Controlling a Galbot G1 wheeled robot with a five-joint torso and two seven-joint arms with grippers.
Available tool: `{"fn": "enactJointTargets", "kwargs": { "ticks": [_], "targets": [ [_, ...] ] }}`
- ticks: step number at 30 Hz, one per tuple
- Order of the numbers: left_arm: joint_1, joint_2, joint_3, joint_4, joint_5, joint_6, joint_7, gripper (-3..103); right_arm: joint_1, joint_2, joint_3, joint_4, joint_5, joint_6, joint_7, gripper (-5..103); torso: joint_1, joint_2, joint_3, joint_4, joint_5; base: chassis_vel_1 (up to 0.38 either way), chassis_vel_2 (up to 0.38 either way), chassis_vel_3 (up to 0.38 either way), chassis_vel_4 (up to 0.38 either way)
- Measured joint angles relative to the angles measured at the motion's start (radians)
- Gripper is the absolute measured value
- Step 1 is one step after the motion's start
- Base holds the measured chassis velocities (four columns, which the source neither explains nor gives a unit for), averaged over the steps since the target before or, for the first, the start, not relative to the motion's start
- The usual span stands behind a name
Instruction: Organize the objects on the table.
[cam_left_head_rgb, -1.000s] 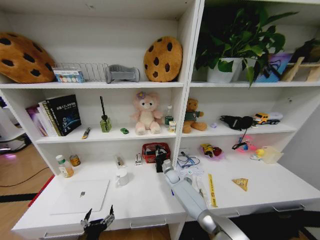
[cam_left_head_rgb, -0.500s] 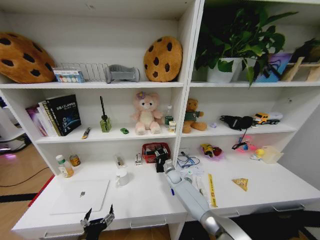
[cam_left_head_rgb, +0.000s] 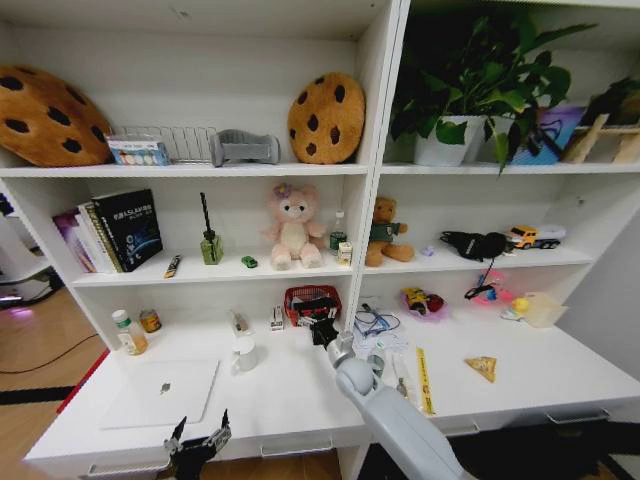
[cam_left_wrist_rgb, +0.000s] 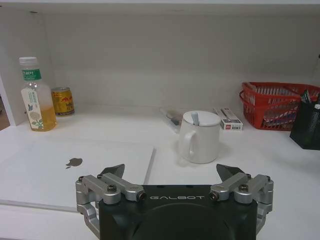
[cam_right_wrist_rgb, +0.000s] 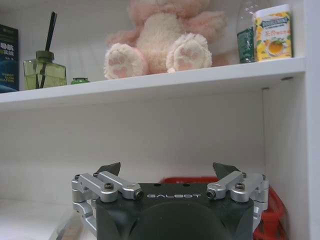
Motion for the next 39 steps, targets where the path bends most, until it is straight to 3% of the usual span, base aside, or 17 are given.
{"fn": "enactJointTargets", "kwargs": {
  "ticks": [1,3,4,6,9,17,27,31,39],
  "targets": [
    [0.000,0.000,0.000,0.000,0.000,0.000,0.000,100,0.000,0.000,0.000,0.000,0.000,0.000,0.000,100,0.000,0.000,0.000,0.0000,0.0000,0.000,0.000,0.000,0.000],
    [0.000,-0.001,0.003,-0.002,0.000,0.000,0.000,100,-0.064,-0.040,0.019,0.092,0.024,-0.080,0.086,100,0.000,0.000,0.000,0.0000,-0.0002,0.000,0.000,0.000,0.000],
    [0.000,-0.001,0.003,-0.002,0.000,0.000,0.000,100,-0.064,-0.040,0.019,0.092,0.024,-0.080,0.086,100,0.000,0.000,0.000,0.0000,-0.0002,0.000,0.000,0.000,0.000],
    [0.000,-0.002,0.012,-0.002,0.004,-0.001,0.000,100,-0.106,-0.074,0.043,0.141,0.048,-0.135,0.162,100,0.000,0.000,0.000,0.0000,-0.0001,0.000,0.000,0.000,0.000],
    [-0.002,-0.002,0.019,0.000,0.009,-0.002,0.000,100,-0.149,-0.099,0.075,0.161,0.053,-0.154,0.190,100,0.000,0.000,0.000,0.0001,-0.0002,0.000,0.000,0.000,0.000],
    [-0.006,-0.002,0.033,0.002,0.012,-0.003,0.000,100,-0.222,-0.113,0.108,0.133,0.063,-0.152,0.166,100,0.000,0.000,0.000,-0.0001,-0.0004,0.000,0.000,0.000,0.000],
    [-0.005,-0.006,0.043,0.003,0.016,-0.009,0.000,100,-0.130,-0.058,0.050,0.010,0.082,-0.144,0.156,100,0.000,0.000,0.000,0.0003,-0.0002,0.000,0.000,0.000,0.000],
    [-0.012,-0.004,0.015,0.004,-0.008,-0.011,-0.002,100,-0.083,-0.019,0.014,-0.028,0.142,-0.176,0.212,100,0.000,0.000,0.000,0.0002,-0.0003,0.000,0.000,0.000,0.000],
    [-0.039,0.016,-0.015,0.017,-0.049,0.003,-0.013,100,-0.082,-0.009,0.029,-0.064,0.222,-0.210,0.227,100,0.000,0.000,0.000,-0.0001,-0.0003,0.000,0.000,0.000,0.000]
  ]
}}
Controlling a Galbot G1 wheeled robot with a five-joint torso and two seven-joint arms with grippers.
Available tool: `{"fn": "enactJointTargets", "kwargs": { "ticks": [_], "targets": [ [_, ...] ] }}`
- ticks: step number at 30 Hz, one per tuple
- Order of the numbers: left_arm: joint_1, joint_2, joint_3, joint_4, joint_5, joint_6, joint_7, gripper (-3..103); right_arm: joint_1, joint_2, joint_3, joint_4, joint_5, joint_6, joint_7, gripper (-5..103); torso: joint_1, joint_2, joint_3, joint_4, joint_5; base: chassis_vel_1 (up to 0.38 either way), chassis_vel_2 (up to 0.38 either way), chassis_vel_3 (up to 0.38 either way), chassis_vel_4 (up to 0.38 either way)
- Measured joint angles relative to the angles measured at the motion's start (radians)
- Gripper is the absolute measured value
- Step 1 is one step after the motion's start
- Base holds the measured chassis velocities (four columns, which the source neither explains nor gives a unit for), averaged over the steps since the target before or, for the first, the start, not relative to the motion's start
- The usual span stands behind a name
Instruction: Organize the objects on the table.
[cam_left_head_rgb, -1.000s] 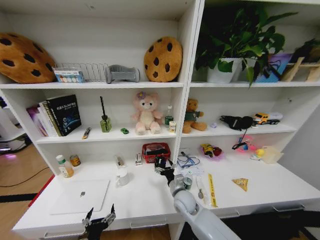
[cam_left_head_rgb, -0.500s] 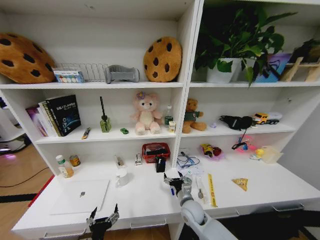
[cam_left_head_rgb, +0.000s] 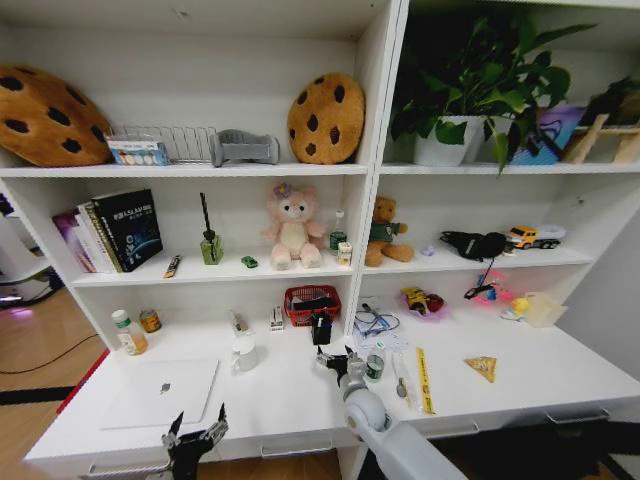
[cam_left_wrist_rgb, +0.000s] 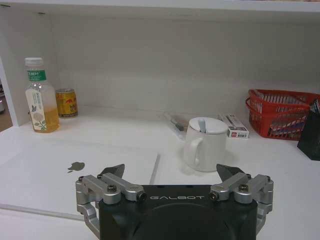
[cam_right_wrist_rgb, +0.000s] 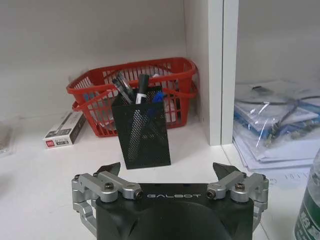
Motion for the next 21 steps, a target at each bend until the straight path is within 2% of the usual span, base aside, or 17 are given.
{"fn": "enactJointTargets", "kwargs": {
  "ticks": [21],
  "targets": [
    [0.009,-0.003,-0.009,0.001,0.002,0.001,-0.002,100,0.019,0.005,0.016,-0.102,0.011,-0.005,-0.072,100,0.000,0.000,0.000,0.0001,0.0001,0.000,0.000,0.000,0.000]
  ]
}}
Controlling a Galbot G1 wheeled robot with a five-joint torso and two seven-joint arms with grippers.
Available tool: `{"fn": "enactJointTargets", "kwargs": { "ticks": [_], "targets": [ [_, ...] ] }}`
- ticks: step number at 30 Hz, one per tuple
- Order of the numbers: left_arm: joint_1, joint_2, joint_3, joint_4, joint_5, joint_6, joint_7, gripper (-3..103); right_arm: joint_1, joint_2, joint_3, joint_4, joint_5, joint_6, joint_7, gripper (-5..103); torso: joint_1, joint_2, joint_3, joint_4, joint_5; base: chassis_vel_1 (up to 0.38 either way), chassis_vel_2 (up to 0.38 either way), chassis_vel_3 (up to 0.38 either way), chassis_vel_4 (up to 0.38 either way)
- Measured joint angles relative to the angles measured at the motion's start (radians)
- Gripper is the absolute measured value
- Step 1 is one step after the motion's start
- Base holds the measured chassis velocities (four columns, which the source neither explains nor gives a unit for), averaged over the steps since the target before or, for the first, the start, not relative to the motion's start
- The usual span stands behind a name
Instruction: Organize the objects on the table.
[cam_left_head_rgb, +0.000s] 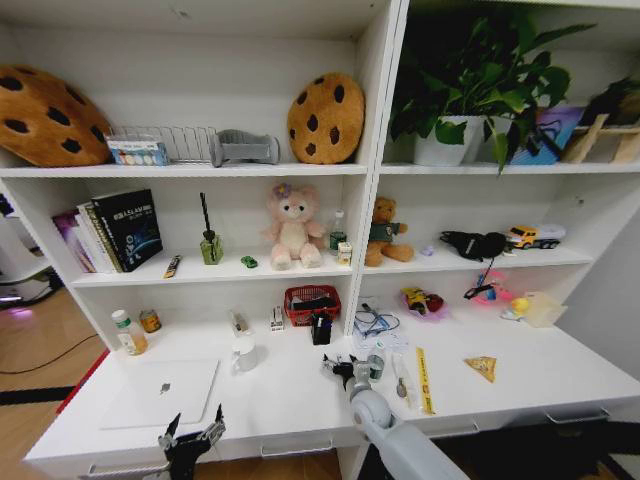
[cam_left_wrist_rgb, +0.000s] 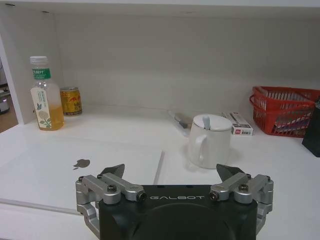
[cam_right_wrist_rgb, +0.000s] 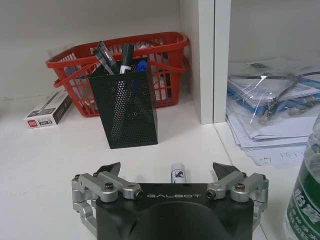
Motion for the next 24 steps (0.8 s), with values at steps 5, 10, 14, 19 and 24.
{"fn": "enactJointTargets", "kwargs": {
  "ticks": [5,10,14,19,24],
  "targets": [
    [-0.001,-0.002,0.001,0.004,0.001,0.000,0.000,100,0.011,0.007,-0.008,-0.015,-0.003,0.000,-0.003,100,0.000,0.000,0.000,0.0000,0.0000,0.000,0.000,0.000,0.000],
    [-0.003,-0.001,0.000,0.006,0.000,0.000,0.000,100,0.015,0.006,-0.013,-0.018,-0.007,-0.002,0.003,93,0.000,0.000,0.000,0.0000,0.0000,0.000,0.000,0.000,0.000],
    [-0.003,0.000,0.001,0.006,-0.002,0.000,0.000,100,0.013,0.006,-0.013,-0.022,-0.016,-0.010,0.019,77,0.000,0.000,0.000,0.0000,0.0000,0.000,0.000,0.000,0.000],
    [-0.002,0.000,0.002,-0.007,0.001,0.000,-0.001,100,0.007,0.005,-0.009,-0.026,-0.028,-0.024,0.029,60,0.000,0.000,0.000,-0.0001,-0.0002,0.000,0.000,0.000,0.000],
    [0.002,-0.002,0.002,-0.014,0.002,-0.006,-0.002,100,0.014,0.008,-0.006,-0.037,-0.029,-0.035,0.033,39,0.000,0.000,0.000,-0.0002,-0.0002,0.000,0.000,0.000,0.000]
  ]
}}
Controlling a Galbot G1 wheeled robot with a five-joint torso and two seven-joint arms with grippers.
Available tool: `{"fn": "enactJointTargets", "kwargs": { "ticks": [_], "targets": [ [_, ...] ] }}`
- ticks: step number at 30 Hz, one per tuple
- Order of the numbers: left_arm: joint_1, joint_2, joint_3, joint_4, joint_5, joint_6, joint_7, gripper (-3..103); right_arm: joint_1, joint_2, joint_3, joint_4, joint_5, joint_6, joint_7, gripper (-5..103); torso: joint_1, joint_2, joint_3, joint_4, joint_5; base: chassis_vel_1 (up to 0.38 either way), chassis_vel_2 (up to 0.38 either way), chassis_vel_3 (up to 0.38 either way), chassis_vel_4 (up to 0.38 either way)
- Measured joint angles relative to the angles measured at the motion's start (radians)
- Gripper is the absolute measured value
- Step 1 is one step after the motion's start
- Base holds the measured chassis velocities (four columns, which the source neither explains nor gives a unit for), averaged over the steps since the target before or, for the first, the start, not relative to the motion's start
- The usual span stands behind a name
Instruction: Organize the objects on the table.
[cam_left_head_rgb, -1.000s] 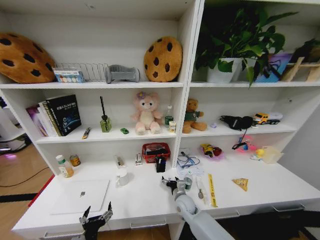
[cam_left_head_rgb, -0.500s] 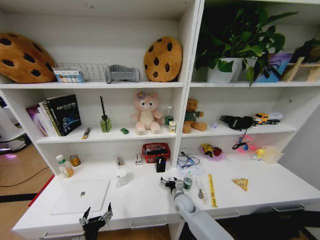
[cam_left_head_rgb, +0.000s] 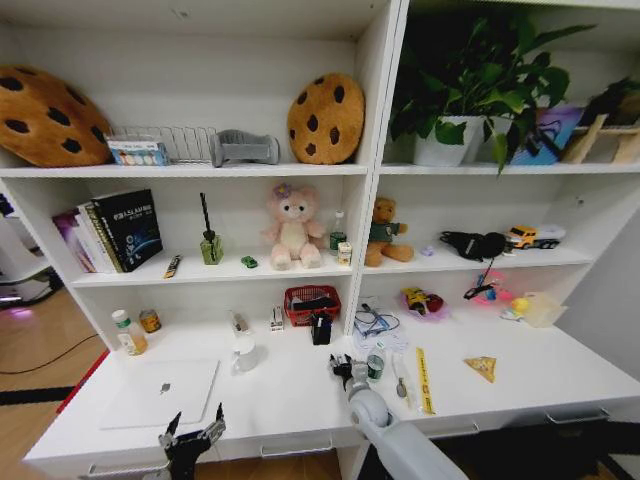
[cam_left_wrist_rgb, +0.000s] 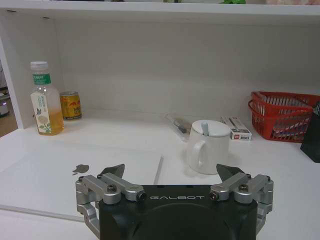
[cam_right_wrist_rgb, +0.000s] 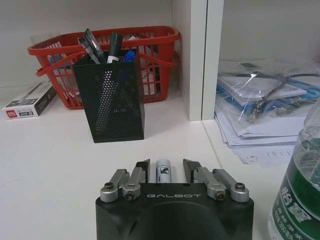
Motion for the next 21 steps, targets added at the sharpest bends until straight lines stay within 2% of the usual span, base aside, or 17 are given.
{"fn": "enactJointTargets", "kwargs": {
  "ticks": [2,3,4,5,8,12,14,15,18,19,21],
  "targets": [
    [0.002,-0.001,0.001,-0.001,-0.001,-0.006,0.001,100,0.006,-0.002,0.002,0.001,0.016,-0.017,-0.007,32,0.000,0.000,0.000,0.0002,0.0000,0.000,0.000,0.000,0.000],
    [0.002,-0.001,0.001,-0.001,-0.001,-0.006,0.001,100,0.006,-0.002,0.002,0.001,0.016,-0.017,-0.007,32,0.000,0.000,0.000,0.0002,0.0000,0.000,0.000,0.000,0.000],
    [0.002,-0.002,0.001,-0.001,-0.001,-0.007,0.001,100,0.008,-0.006,0.001,0.004,0.022,-0.024,-0.012,27,0.000,0.000,0.000,0.0002,0.0001,0.000,0.000,0.000,0.000],
    [0.002,-0.002,0.001,-0.001,-0.001,-0.007,0.001,100,0.008,-0.006,0.001,0.004,0.022,-0.024,-0.012,27,0.000,0.000,0.000,0.0002,0.0001,0.000,0.000,0.000,0.000],
    [0.002,-0.006,0.002,0.001,0.000,-0.009,0.002,100,0.011,-0.014,-0.003,0.018,0.038,-0.042,-0.016,14,0.000,0.000,0.000,0.0002,0.0002,0.000,0.000,0.000,0.000],
    [0.002,-0.008,0.004,0.002,0.002,-0.009,0.001,100,0.008,-0.019,-0.004,0.023,0.009,-0.035,-0.030,13,0.000,0.000,0.000,0.0004,0.0004,0.000,0.000,0.000,0.000],
    [0.002,-0.011,0.006,0.003,0.005,-0.010,0.001,100,0.000,-0.031,-0.002,0.032,-0.101,0.016,-0.083,13,0.000,0.000,0.000,0.0000,0.0004,0.000,0.000,0.000,0.000],
    [0.002,-0.011,0.006,0.003,0.005,-0.010,0.001,100,0.000,-0.031,-0.002,0.032,-0.101,0.016,-0.083,13,0.000,0.000,0.000,0.0000,0.0004,0.000,0.000,0.000,0.000],
    [0.002,-0.014,0.009,0.004,0.010,-0.012,0.001,100,-0.011,-0.031,0.017,0.069,-0.278,0.139,-0.141,13,0.000,0.000,0.000,0.0001,0.0003,0.000,0.000,0.000,0.000],
    [0.002,-0.014,0.009,0.004,0.010,-0.012,0.001,100,-0.011,-0.031,0.017,0.069,-0.278,0.139,-0.141,13,0.000,0.000,0.000,0.0001,0.0003,0.000,0.000,0.000,0.000],
    [0.002,-0.015,0.013,0.007,0.015,-0.013,0.001,100,-0.013,-0.031,0.025,0.100,-0.355,0.244,-0.180,13,0.000,0.000,0.000,0.0001,0.0002,0.000,0.000,0.000,0.000]
  ]
}}
